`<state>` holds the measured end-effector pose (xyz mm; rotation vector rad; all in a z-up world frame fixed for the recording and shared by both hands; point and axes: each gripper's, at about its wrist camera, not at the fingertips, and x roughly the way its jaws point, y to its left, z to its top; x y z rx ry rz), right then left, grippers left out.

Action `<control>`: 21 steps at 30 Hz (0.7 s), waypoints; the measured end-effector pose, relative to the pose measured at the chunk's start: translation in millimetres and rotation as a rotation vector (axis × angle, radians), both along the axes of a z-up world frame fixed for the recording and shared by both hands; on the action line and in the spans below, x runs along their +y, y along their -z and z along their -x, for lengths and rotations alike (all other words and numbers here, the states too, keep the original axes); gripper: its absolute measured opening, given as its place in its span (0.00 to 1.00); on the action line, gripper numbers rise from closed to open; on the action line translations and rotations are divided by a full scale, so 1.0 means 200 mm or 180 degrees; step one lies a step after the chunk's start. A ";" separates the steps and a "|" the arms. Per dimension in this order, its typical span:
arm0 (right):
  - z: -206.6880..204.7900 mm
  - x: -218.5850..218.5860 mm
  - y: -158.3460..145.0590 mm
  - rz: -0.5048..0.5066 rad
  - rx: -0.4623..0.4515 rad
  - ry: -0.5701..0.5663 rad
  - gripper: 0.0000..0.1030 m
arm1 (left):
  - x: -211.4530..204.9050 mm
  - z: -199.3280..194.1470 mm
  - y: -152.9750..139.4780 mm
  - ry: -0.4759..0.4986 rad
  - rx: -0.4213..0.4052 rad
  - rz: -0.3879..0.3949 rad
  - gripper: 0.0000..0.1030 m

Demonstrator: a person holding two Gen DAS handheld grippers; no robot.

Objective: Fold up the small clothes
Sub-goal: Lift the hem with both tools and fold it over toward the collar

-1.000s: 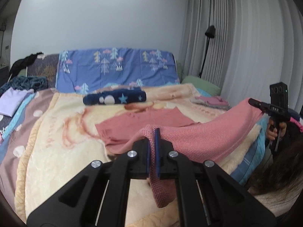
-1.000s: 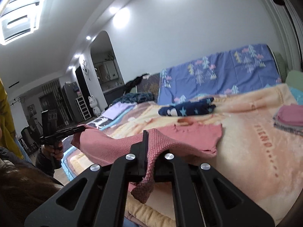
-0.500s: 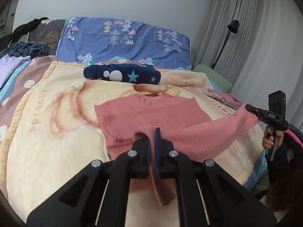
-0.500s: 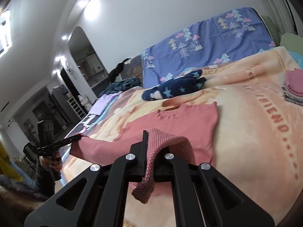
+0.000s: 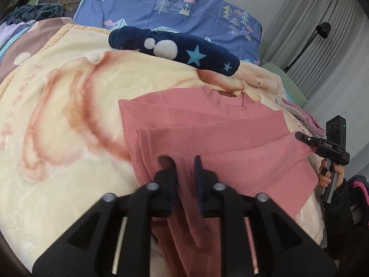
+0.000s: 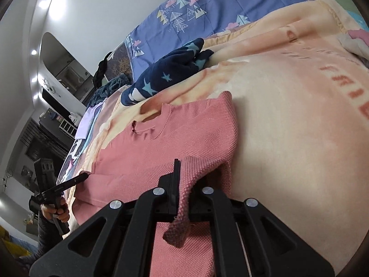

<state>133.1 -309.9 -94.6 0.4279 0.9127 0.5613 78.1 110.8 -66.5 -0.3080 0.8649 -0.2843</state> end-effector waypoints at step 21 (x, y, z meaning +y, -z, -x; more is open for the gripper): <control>-0.05 -0.05 -0.21 -0.0137 -0.0141 0.0173 0.07 | 0.01 0.09 -0.25 -0.0055 -0.0259 -0.0031 0.05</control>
